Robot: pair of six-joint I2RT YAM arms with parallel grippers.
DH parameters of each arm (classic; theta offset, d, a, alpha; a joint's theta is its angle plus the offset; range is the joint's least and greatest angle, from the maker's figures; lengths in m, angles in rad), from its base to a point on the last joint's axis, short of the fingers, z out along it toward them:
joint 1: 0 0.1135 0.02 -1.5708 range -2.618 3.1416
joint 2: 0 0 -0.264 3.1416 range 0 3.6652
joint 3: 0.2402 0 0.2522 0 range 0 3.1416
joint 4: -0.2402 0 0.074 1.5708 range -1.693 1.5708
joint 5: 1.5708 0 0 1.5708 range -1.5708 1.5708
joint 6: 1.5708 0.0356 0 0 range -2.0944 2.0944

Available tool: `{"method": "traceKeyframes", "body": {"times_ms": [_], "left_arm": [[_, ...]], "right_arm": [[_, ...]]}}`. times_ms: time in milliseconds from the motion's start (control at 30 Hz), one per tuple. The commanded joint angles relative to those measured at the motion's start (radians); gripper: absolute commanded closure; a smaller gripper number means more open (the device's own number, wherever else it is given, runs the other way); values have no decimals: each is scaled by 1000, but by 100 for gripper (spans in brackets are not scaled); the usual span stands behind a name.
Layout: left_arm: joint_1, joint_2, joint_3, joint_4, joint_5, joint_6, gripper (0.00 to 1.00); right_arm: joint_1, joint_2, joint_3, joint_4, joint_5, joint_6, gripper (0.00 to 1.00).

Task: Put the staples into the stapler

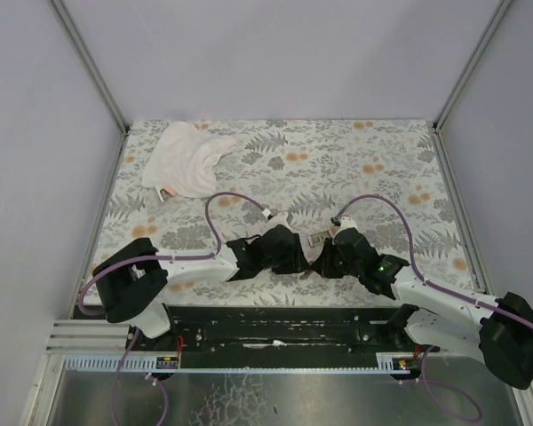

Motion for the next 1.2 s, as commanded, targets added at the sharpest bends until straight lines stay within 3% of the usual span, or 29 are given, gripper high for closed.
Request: {"method": "traceKeyframes", "body": {"times_ms": [0,467,833,1100,1167], "left_arm": [[0,-39,-32,-32,-53,11,62],[0,-138,-175,-52,-78,-29,63],[4,-243,-294,-37,-101,-62,56],[51,-392,-276,-93,-124,-13,33],[77,-423,-273,-93,-103,3,28]], "right_arm": [[2,-28,32,11,53,2,100],[0,-24,9,-1,76,34,100],[-76,-33,-78,117,-66,90,100],[-221,26,-209,327,-261,150,100],[-247,68,-232,384,-301,155,96]]}}
